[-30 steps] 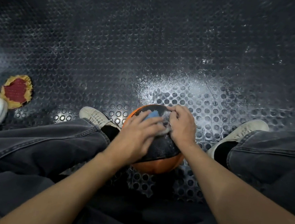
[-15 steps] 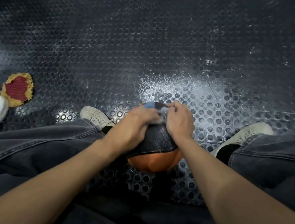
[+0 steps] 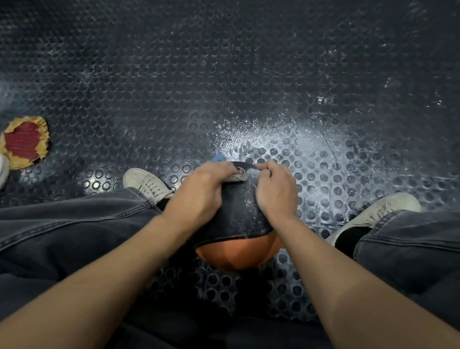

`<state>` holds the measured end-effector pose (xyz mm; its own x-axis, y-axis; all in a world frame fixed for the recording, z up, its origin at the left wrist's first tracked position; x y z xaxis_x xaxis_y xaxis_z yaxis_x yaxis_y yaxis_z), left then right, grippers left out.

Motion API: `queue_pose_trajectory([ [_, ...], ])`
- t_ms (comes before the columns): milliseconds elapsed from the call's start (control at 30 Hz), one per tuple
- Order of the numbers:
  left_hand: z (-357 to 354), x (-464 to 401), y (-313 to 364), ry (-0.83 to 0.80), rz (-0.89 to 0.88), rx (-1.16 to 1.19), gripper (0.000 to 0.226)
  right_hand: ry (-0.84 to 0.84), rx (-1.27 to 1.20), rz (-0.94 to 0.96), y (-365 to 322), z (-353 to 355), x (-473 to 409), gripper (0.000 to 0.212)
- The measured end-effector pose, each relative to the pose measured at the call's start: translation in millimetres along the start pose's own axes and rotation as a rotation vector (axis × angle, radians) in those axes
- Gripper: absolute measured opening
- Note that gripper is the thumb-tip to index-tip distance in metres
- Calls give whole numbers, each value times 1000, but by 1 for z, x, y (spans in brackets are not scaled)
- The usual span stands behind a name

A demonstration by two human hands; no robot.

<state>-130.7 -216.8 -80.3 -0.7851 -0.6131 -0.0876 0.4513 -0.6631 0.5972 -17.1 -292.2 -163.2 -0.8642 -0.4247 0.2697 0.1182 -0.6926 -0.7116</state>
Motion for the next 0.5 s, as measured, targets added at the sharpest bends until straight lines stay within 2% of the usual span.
queue_pose_trajectory([
  [33,-2,4,7,13,-30,-28,39,18,-8,-11,0,0,-1,27],
  [133,-12,40,21,-220,-378,-77,44,34,-22,10,7,5,-1,28],
  [167,-9,36,14,-235,-410,-69,44,21,-23,27,8,6,0,29],
  [200,-7,22,5,-205,-327,-55,43,8,-16,33,7,5,1,29],
  [267,-3,-2,-10,-67,-20,-30,43,-4,14,18,5,4,2,29],
  [300,-3,-2,-8,-11,29,-75,45,3,23,12,5,5,2,29],
  [333,-9,6,-1,-27,-47,-97,47,11,23,12,6,6,1,29],
  [400,-20,39,14,-216,-364,-132,51,16,14,14,12,11,-3,30],
  [433,-19,48,15,-289,-465,-138,53,8,2,19,13,11,-4,30],
  [467,-16,45,12,-285,-488,-130,51,-5,-13,27,13,9,-4,30],
  [500,-11,32,6,-248,-389,-97,48,-17,-19,27,11,6,-2,30],
])
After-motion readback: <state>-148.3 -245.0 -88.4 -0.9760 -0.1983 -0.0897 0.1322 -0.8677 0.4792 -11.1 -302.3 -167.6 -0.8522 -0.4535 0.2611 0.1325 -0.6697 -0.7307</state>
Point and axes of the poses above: each hand's wrist, its own x-axis away from the middle knuckle, its own z-axis out of the back of the hand, y = z × x, the point moved 6 cm from there along -x, towards the middle knuckle, and after that the axes turned 14 degrees about y, right-handed, at the moved point
